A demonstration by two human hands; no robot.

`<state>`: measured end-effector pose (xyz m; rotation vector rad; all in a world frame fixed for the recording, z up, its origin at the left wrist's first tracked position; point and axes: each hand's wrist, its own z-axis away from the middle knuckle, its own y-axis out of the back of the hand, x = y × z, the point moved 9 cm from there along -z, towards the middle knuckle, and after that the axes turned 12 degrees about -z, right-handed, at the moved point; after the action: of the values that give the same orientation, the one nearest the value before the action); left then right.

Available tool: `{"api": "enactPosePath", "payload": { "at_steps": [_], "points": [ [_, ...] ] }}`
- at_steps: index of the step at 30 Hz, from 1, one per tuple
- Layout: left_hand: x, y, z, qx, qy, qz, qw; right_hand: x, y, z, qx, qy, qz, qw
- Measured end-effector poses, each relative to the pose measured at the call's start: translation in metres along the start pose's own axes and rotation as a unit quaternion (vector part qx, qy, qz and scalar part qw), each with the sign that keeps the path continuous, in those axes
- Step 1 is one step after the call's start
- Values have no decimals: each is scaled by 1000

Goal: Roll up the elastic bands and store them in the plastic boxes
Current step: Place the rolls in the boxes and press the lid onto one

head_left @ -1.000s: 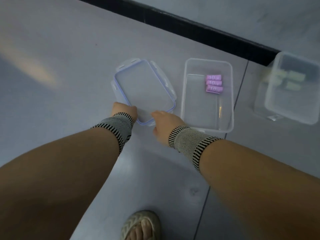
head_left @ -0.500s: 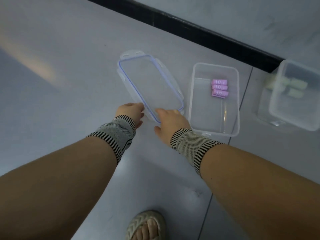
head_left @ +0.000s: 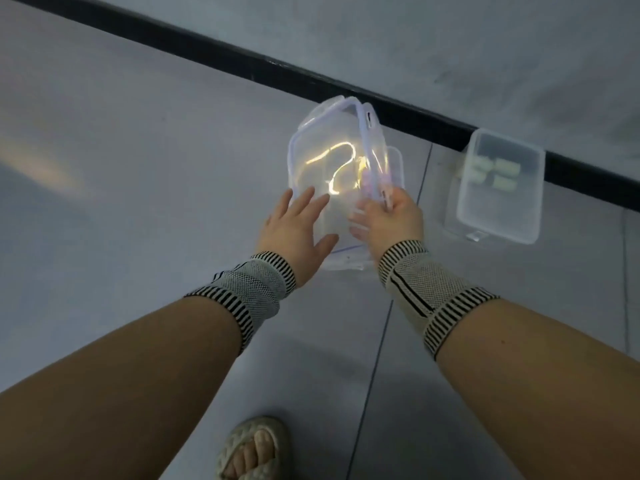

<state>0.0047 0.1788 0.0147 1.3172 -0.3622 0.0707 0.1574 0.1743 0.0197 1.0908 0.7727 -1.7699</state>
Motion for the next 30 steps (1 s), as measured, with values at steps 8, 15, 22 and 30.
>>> {"api": "enactPosePath", "payload": {
  "at_steps": [8, 15, 22, 30],
  "points": [
    [6, -62, -20, -126, -1, -137, 982, 14, 83, -36, 74, 26, 225, 971],
    [0, -67, -27, -118, 74, -36, 990, 32, 102, -52, 82, 27, 276, 957],
    [-1, -69, -29, -75, 97, 61, 991, 52, 109, -58, 104, -20, 214, 971],
    [5, -61, -32, -7, 77, 64, 995, 51, 117, -61, 98, -37, 224, 969]
  ]
}}
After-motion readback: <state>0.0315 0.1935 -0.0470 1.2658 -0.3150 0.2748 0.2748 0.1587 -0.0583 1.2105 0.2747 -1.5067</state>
